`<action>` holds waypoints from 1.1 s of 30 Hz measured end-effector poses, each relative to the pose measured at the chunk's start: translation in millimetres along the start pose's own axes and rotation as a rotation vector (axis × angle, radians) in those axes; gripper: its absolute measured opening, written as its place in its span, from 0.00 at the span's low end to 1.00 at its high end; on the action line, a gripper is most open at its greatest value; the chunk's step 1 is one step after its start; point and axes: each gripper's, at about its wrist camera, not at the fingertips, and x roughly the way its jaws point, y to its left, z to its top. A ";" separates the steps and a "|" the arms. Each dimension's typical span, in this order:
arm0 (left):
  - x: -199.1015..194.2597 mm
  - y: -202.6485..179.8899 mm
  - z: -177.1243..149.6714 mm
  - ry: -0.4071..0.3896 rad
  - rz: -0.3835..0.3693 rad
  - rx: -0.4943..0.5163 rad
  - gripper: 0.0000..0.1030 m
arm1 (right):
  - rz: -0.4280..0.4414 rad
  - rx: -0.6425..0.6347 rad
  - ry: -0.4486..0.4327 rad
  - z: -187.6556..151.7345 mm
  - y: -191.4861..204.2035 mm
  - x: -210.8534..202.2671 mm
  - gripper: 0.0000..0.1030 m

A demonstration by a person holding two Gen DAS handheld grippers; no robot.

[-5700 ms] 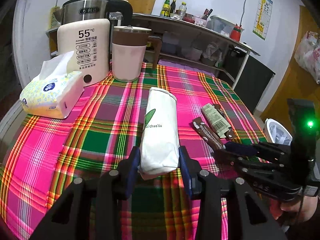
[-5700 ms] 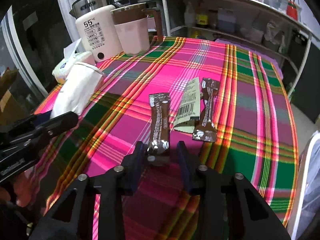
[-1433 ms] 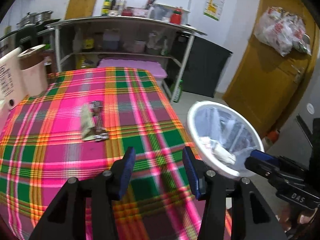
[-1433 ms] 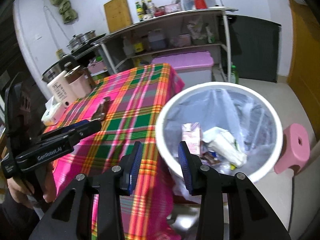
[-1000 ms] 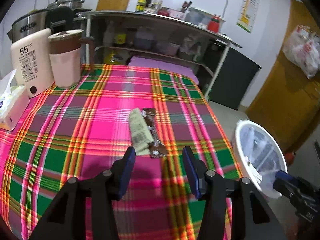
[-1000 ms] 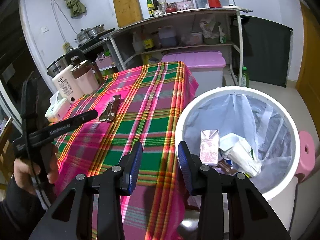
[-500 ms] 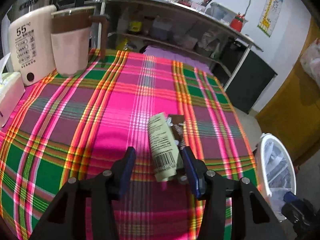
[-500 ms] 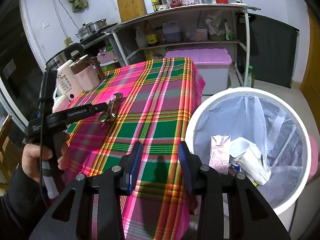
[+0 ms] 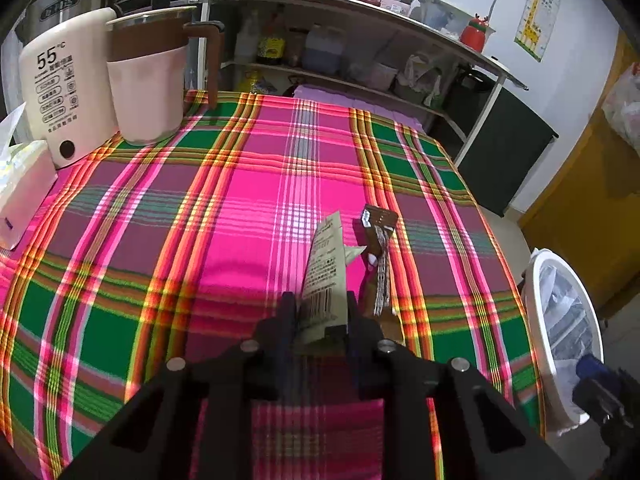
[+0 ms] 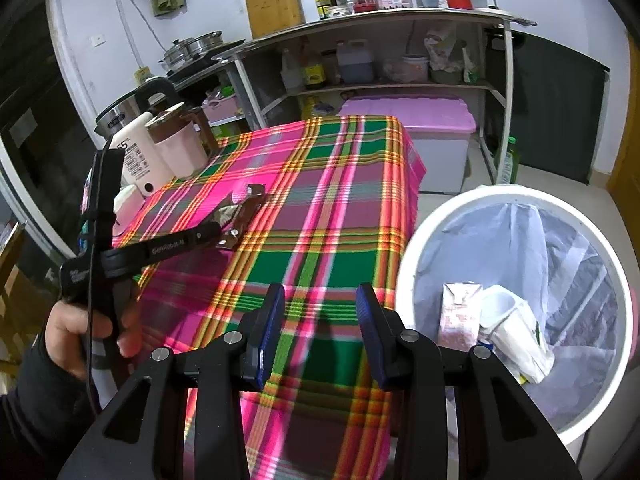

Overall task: Collect trash
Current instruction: 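Grasp the brown snack stick with the right gripper while the left gripper holds the wrapper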

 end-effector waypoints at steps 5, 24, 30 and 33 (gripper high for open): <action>-17.5 10.9 -7.3 -0.025 -0.002 -0.008 0.23 | 0.013 -0.028 0.007 7.4 13.7 10.5 0.37; -47.0 60.2 -26.6 -0.068 -0.008 -0.073 0.23 | 0.040 -0.143 0.108 41.2 75.4 92.7 0.37; -49.7 68.4 -29.7 -0.074 -0.012 -0.084 0.23 | 0.029 -0.164 0.134 46.2 87.2 117.3 0.37; -49.9 70.6 -30.2 -0.074 -0.013 -0.087 0.23 | 0.016 -0.169 0.149 47.1 89.4 128.2 0.37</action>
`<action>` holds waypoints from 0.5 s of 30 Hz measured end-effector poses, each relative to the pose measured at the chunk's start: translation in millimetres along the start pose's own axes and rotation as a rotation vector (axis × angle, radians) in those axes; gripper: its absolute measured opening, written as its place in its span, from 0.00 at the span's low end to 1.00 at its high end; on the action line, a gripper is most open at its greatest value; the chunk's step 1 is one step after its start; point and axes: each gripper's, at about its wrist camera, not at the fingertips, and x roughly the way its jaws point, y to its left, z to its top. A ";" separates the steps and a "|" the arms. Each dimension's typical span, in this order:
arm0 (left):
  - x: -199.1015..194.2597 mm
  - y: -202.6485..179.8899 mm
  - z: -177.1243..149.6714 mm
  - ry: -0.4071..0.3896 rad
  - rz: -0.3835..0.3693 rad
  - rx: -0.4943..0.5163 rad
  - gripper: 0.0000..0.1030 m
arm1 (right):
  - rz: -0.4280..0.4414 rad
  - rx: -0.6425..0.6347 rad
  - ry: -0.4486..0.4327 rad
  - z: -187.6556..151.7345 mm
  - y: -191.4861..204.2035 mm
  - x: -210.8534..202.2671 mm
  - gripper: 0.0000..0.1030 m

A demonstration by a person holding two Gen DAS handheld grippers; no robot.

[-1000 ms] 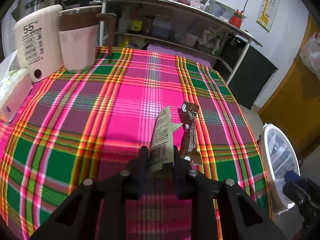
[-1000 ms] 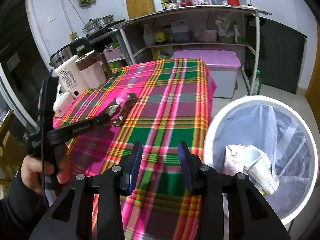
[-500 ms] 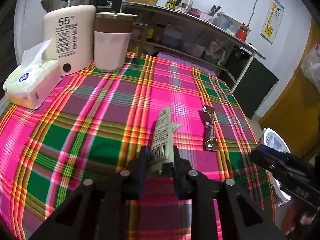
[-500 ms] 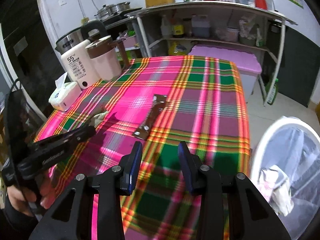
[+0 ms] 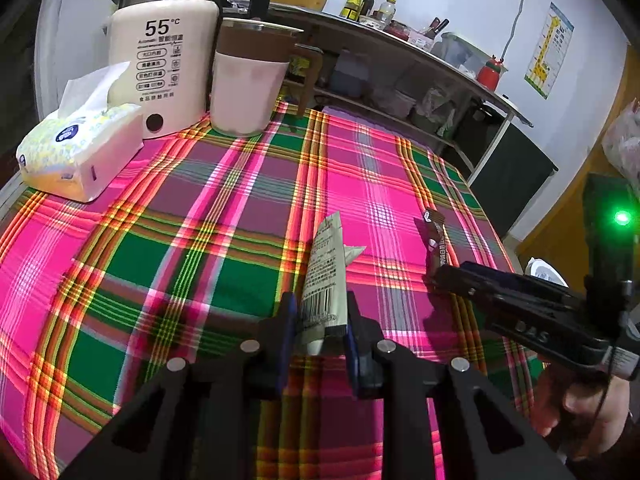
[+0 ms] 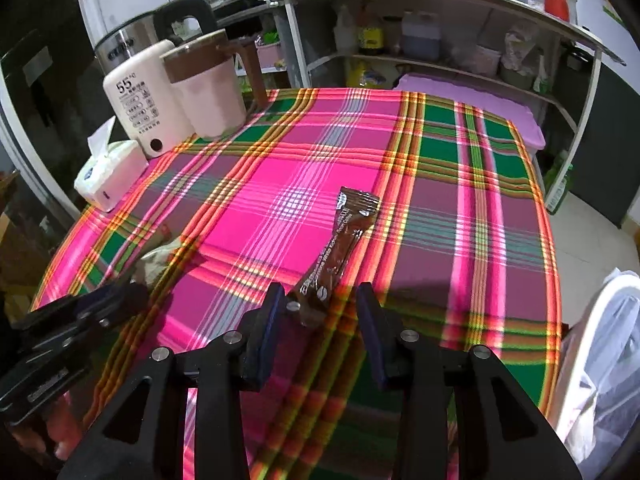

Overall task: Collect trash
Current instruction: 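Grasp the brown snack stick with the right gripper while the left gripper holds the wrapper, then carry the striped wrapper and brown snack stick over the trash bin with both grippers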

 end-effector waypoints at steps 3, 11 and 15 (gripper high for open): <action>0.0 0.8 -0.3 0.000 -0.002 0.000 0.23 | -0.003 0.005 0.008 2.9 -0.5 6.5 0.37; 1.4 -2.2 -1.3 0.003 -0.006 0.009 0.23 | -0.025 0.005 -0.008 4.3 -1.9 8.9 0.19; 1.5 -6.0 -1.6 0.004 -0.004 0.019 0.23 | -0.026 0.004 -0.021 2.8 -3.0 3.2 0.16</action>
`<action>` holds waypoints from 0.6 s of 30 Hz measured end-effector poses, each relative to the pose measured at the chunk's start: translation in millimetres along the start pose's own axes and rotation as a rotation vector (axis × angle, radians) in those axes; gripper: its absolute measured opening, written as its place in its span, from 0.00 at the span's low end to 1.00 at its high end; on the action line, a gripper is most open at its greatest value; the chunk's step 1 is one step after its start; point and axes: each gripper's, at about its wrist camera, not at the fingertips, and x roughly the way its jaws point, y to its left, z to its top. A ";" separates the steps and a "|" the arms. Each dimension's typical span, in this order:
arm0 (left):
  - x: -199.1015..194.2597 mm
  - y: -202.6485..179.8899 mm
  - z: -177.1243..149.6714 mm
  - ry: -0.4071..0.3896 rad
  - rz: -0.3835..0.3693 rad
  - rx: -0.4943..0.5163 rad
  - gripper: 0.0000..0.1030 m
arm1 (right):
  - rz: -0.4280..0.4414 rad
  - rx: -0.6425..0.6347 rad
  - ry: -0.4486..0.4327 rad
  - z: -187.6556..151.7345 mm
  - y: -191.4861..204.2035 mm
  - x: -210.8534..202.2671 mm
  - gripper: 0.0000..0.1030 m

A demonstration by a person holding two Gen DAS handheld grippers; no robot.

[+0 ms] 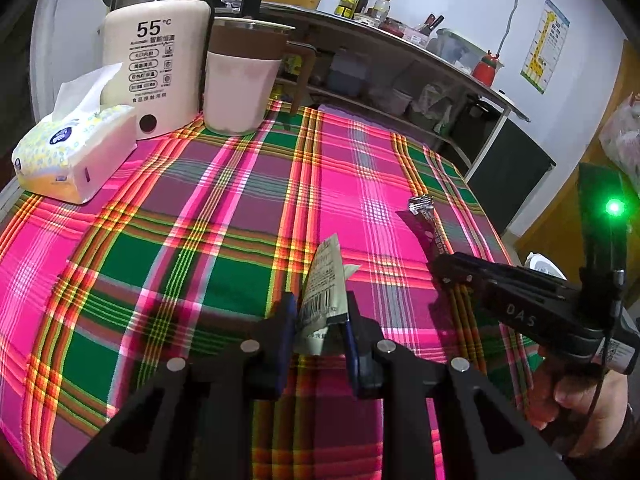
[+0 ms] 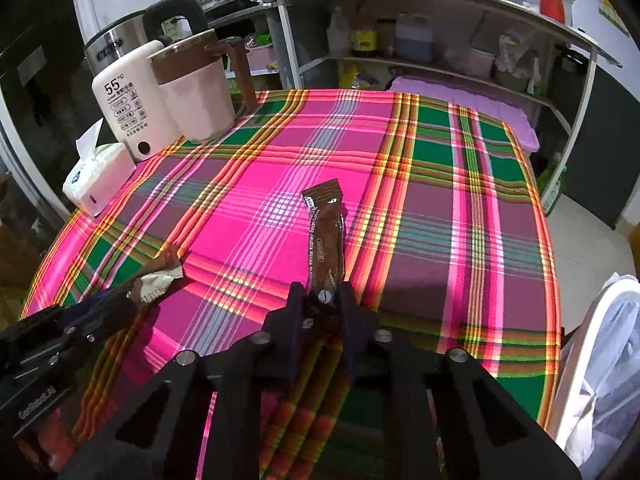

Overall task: Collect trash
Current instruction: 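Carry the striped wrapper and brown snack stick over the trash bin with both grippers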

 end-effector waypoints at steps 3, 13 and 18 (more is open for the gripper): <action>-2.4 -3.2 -0.8 -0.004 0.000 0.007 0.23 | 0.003 -0.004 -0.017 -2.2 0.5 -9.5 0.16; -13.0 -18.6 -8.7 -0.002 -0.014 0.038 0.22 | 0.021 0.017 -0.070 -19.6 -7.8 -48.8 0.15; -24.1 -33.1 -11.0 -0.012 -0.037 0.060 0.20 | 0.013 0.045 -0.103 -33.1 -18.6 -75.9 0.15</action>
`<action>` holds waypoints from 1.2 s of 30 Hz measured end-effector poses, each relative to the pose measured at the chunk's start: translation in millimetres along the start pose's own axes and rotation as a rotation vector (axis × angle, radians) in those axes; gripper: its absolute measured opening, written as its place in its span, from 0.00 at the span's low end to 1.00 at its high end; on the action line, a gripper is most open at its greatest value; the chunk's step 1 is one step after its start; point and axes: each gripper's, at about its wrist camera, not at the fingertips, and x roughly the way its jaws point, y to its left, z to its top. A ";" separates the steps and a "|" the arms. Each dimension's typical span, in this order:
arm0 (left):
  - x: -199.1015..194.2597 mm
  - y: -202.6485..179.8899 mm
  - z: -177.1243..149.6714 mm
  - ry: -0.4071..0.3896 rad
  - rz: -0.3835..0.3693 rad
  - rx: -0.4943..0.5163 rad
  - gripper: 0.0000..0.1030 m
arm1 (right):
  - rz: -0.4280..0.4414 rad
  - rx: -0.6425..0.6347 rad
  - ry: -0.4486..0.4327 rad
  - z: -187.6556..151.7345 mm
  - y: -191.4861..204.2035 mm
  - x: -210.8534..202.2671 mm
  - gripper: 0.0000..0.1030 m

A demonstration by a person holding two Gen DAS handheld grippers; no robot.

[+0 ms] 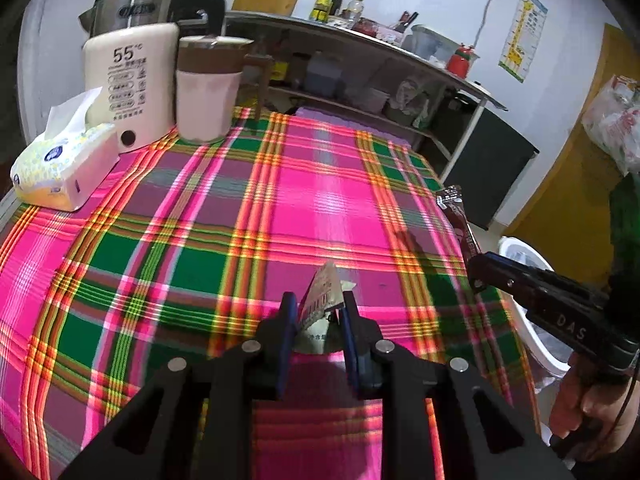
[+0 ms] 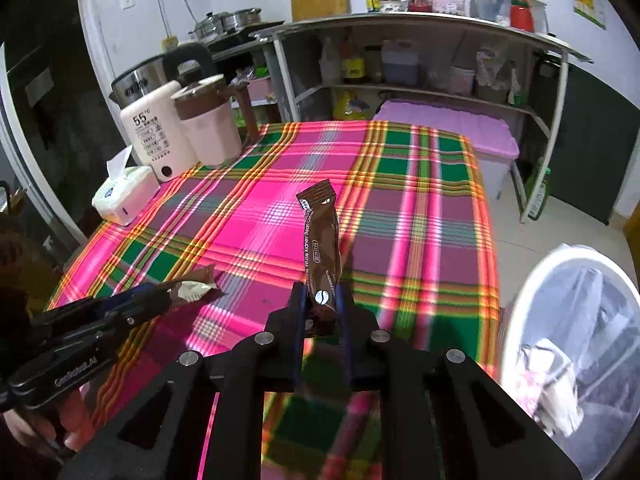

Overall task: Collect trash
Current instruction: 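Carry the striped wrapper and brown snack stick over the trash bin with both grippers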

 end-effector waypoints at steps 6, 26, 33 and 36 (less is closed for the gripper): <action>-8.2 -24.4 -1.0 -0.008 -0.020 0.049 0.09 | -0.016 0.040 -0.033 -14.7 -17.6 -30.3 0.15; 26.0 -35.1 -19.2 0.099 0.027 0.056 0.38 | -0.018 0.107 -0.052 -43.0 -47.6 -63.1 0.15; 24.2 -49.4 -24.1 0.100 0.054 0.100 0.23 | -0.019 0.126 -0.067 -49.1 -57.4 -72.8 0.15; 17.0 -55.9 -24.2 0.086 0.041 0.114 0.22 | -0.020 0.131 -0.075 -51.4 -60.1 -78.0 0.15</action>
